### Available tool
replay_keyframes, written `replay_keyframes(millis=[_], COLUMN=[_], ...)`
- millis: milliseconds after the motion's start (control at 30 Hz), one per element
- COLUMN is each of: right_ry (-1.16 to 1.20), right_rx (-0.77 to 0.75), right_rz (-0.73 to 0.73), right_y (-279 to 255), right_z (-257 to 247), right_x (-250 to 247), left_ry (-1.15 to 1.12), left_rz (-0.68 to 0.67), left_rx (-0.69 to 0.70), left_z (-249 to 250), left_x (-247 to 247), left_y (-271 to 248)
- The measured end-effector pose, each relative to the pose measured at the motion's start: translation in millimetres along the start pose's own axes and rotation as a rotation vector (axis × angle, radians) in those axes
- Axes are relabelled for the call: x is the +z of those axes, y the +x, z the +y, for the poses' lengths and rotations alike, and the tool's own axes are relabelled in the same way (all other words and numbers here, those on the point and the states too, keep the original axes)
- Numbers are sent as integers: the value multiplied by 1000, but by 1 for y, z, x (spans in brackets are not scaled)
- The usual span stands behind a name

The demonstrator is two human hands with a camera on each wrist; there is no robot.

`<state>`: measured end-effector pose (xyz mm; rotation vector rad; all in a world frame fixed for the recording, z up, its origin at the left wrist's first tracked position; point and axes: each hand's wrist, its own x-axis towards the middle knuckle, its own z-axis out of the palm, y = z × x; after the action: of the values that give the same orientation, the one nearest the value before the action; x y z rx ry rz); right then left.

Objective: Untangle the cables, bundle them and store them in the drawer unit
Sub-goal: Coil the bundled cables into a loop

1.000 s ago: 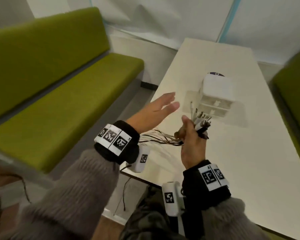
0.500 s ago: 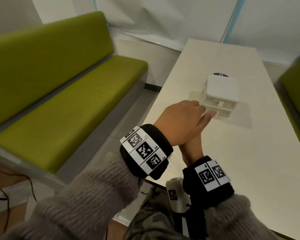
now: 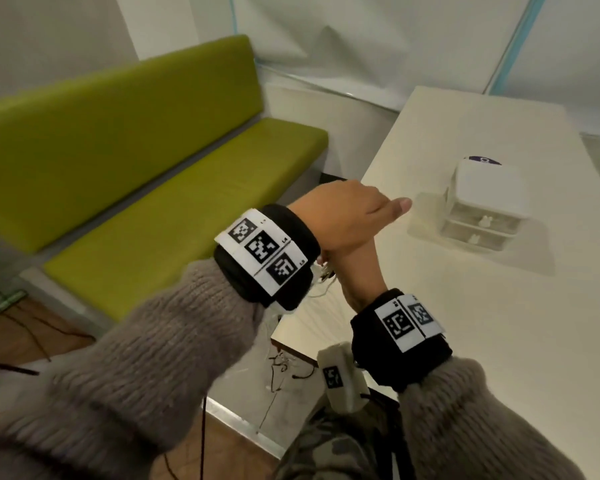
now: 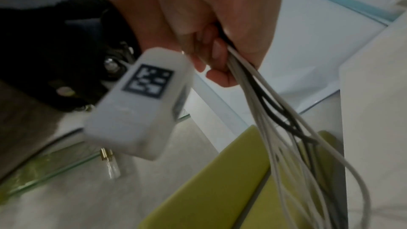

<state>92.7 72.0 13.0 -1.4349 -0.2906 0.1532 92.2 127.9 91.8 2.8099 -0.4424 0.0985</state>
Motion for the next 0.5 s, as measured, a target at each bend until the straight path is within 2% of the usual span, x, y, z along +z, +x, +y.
replay_keyframes(millis=[100, 167, 233, 267, 333, 367, 433, 500], right_ry=[0, -84, 39, 0, -54, -71, -103, -129], right_rx=[62, 168, 125, 72, 80, 97, 124, 117], right_rz=[-28, -106, -109, -104, -126, -147, -179, -199], right_y=[6, 4, 4, 3, 3, 4, 3, 0], right_z=[-4, -11, -11, -11, -6, -5, -2, -4], right_x=[11, 27, 40, 45, 50, 53, 60, 68], left_ry=[-25, 108, 93, 67, 28, 52, 186, 163], left_rz=[108, 46, 7, 34, 158, 172, 85, 34], left_rx=[7, -60, -123, -128, -117, -120, -154, -184], left_z=[-10, -22, -35, -41, -45, -47, -52, -56], left_x=[-19, -15, -13, -16, -26, -26, -17, -15], left_y=[-7, -14, -24, -28, -35, -37, -41, -49])
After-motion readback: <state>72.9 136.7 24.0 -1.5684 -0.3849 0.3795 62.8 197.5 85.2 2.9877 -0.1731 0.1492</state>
